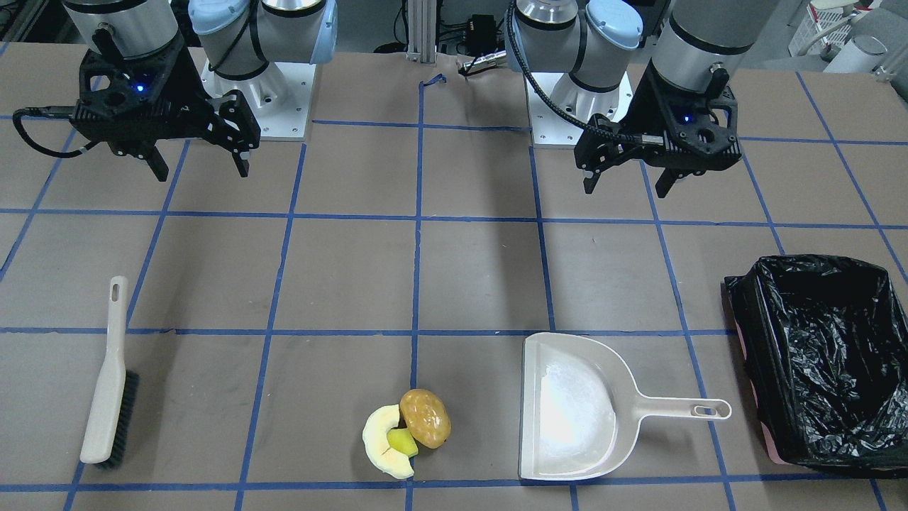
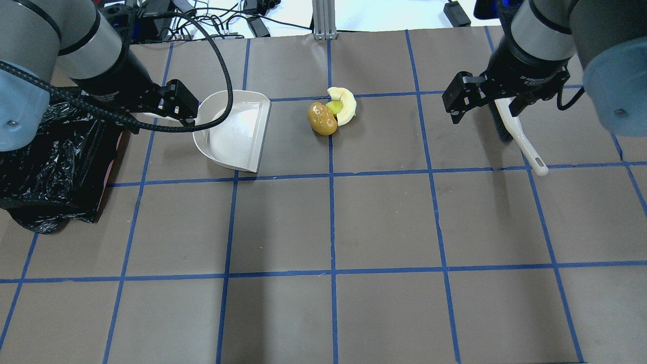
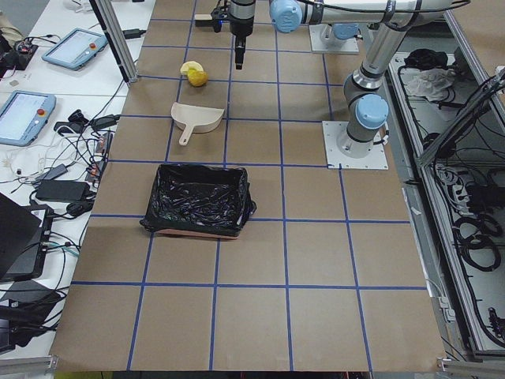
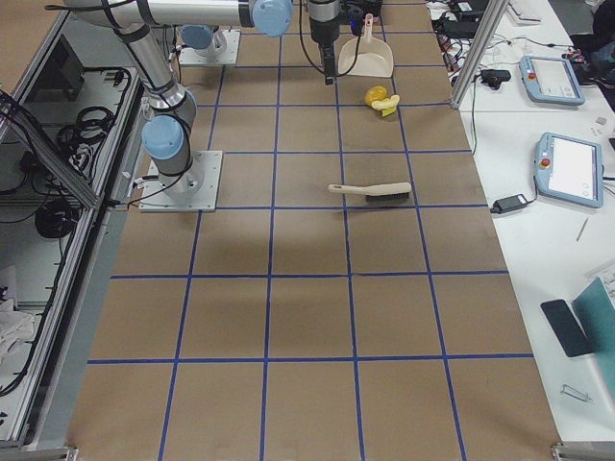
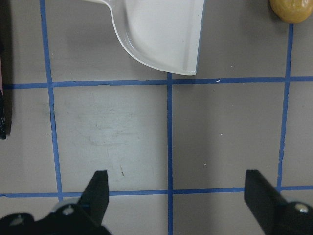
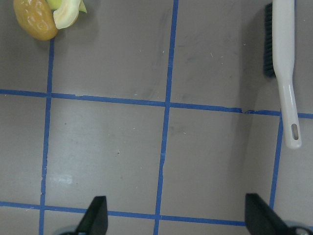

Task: Sweep and dump trash into bin
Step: 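Grasp the white dustpan handle with the left gripper while the right grasps the brush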

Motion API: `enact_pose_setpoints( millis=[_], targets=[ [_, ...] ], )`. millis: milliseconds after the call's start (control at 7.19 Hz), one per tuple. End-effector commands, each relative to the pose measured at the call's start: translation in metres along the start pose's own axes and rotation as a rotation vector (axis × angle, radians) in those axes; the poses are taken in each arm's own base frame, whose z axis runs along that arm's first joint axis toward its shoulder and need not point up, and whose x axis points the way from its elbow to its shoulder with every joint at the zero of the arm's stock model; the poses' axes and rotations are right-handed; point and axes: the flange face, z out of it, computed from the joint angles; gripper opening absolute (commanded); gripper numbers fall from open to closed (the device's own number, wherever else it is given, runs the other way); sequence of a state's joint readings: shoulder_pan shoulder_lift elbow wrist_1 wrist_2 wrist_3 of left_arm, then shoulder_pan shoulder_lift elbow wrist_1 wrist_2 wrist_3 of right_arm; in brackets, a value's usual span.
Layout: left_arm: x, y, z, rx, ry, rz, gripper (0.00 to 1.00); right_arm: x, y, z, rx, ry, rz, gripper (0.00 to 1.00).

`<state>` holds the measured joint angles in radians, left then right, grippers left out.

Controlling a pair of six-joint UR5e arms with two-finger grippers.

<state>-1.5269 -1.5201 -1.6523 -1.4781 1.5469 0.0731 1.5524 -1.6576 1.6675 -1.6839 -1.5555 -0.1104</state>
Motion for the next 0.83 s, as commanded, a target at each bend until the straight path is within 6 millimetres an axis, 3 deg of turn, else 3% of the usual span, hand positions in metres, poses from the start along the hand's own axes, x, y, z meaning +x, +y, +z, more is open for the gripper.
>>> enact_pose_setpoints(
  millis=[0, 278, 556, 695],
  targets=[
    [-0.001, -0.002, 0.003, -0.005, -0.001, 0.009, 1.00, 0.000, 0.000, 0.000, 0.000, 0.000, 0.000, 1.00],
    [-0.002, -0.001, 0.002, -0.005, -0.004, 0.011, 1.00, 0.001, 0.002, -0.004, 0.002, 0.016, -0.011, 1.00],
    [-0.007, -0.027, 0.009, 0.055, -0.017, 0.288, 1.00, 0.012, 0.006, -0.010, 0.003, 0.131, -0.002, 1.00],
    [-0.011, -0.040, 0.026, 0.043, -0.017, 0.385, 1.00, 0.017, 0.006, -0.007, -0.014, 0.177, -0.021, 1.00]
  ],
)
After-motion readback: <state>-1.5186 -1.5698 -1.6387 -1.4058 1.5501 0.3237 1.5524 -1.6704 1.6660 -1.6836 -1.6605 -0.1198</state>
